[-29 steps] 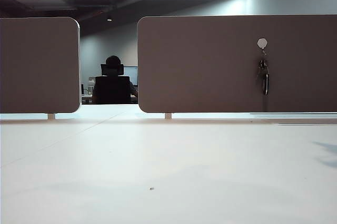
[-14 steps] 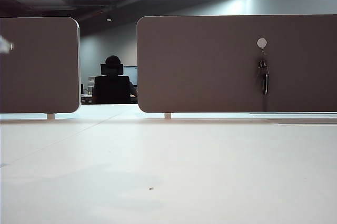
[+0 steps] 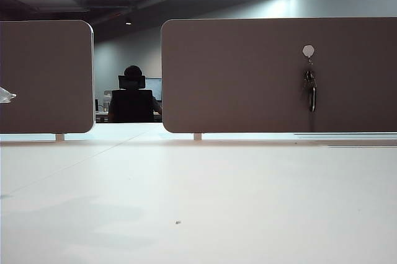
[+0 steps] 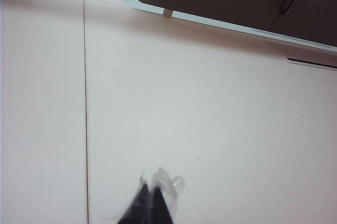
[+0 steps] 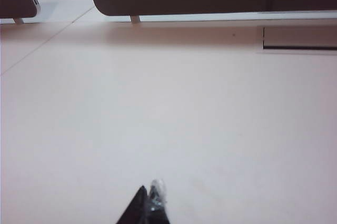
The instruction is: Hang the bunch of keys on the hook.
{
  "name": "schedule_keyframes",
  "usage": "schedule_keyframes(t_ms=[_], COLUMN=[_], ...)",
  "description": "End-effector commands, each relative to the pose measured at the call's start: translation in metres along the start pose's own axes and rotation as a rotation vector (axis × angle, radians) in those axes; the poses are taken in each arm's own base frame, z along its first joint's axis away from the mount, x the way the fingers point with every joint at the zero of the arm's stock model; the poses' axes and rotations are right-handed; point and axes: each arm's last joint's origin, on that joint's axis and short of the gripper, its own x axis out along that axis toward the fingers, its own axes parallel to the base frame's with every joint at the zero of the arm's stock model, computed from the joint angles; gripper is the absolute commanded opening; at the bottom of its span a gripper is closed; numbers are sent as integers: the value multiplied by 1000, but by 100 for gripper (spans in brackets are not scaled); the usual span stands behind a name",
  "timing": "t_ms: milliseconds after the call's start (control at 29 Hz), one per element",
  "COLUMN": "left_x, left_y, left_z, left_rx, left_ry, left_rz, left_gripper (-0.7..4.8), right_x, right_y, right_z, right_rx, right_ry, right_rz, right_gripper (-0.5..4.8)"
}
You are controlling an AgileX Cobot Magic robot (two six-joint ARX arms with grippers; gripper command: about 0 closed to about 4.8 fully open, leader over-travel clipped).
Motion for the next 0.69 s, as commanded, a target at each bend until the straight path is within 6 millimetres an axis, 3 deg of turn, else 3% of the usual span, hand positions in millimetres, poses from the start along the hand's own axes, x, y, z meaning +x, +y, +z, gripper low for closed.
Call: schedule_keyframes(t_ms=[34, 276, 517, 690], left_x=[0, 0, -1, -3], left_y=[0, 1, 1, 11], left_z=[-1, -4, -4, 2], left_rx=[-1, 1, 0, -20], left_ry=[13, 52, 43, 3], left_rz=[-18, -1, 0, 37], left_gripper=[-5, -5, -5, -5], right_x=[2, 0, -10, -11], right_y=[-2, -3, 7, 7], right_z=[-12, -38, -28, -28], right_rx=[-1, 16, -25, -28], right_ry=[-9, -46, -197, -209], right_rz=[3, -13, -12, -64], right_gripper=[-4, -4, -4, -4])
